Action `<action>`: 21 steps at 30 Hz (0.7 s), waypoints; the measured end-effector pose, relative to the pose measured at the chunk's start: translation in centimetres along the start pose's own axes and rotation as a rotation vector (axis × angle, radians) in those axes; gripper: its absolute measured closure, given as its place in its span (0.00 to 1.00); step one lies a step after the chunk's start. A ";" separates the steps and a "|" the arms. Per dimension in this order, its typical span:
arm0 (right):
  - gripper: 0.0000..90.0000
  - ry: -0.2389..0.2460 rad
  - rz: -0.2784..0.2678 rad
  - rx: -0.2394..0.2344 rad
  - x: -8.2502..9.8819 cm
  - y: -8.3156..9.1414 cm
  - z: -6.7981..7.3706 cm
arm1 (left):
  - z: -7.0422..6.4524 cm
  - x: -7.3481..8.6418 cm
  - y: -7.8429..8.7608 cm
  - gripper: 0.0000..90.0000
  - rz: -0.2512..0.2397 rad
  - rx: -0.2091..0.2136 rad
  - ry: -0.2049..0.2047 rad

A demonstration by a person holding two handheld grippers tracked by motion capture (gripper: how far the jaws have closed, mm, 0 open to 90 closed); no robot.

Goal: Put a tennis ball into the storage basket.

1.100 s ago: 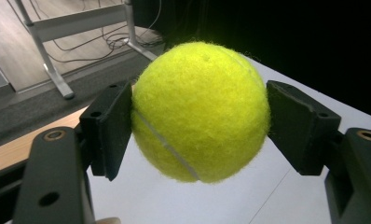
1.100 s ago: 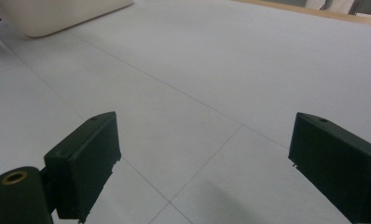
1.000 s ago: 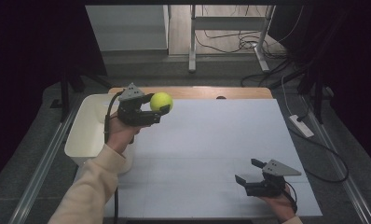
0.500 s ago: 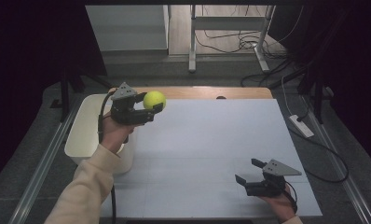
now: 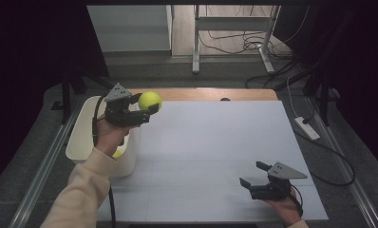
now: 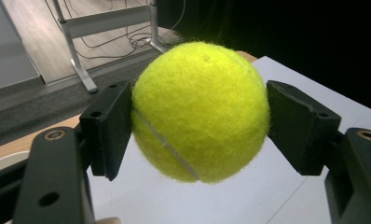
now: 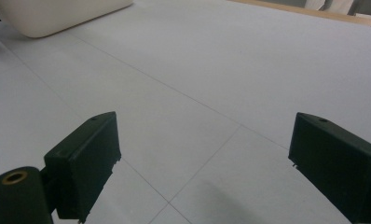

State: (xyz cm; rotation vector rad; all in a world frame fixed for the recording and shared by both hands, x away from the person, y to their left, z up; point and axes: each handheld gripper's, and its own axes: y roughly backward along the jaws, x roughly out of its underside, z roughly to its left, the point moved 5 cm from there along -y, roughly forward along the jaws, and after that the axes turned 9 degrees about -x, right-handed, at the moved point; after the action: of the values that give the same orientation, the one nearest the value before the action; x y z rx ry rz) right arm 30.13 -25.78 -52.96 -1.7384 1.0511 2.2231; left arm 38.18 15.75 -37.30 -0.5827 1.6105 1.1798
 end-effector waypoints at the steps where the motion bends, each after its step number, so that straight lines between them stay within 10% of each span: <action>1: 0.10 0.000 -0.003 -0.001 0.0 0.0 0.0 | 0.0 0.0 0.0 0.31 0.000 0.000 0.000; 21: 0.10 0.006 -0.001 0.003 -0.1 0.0 0.0 | 2.2 0.5 1.5 0.31 -0.003 -0.051 0.033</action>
State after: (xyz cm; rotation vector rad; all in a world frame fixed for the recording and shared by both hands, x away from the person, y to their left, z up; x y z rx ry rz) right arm 30.14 -25.79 -52.89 -1.7453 1.0544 2.2162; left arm 37.73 18.45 -37.16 -0.6399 1.6104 1.2179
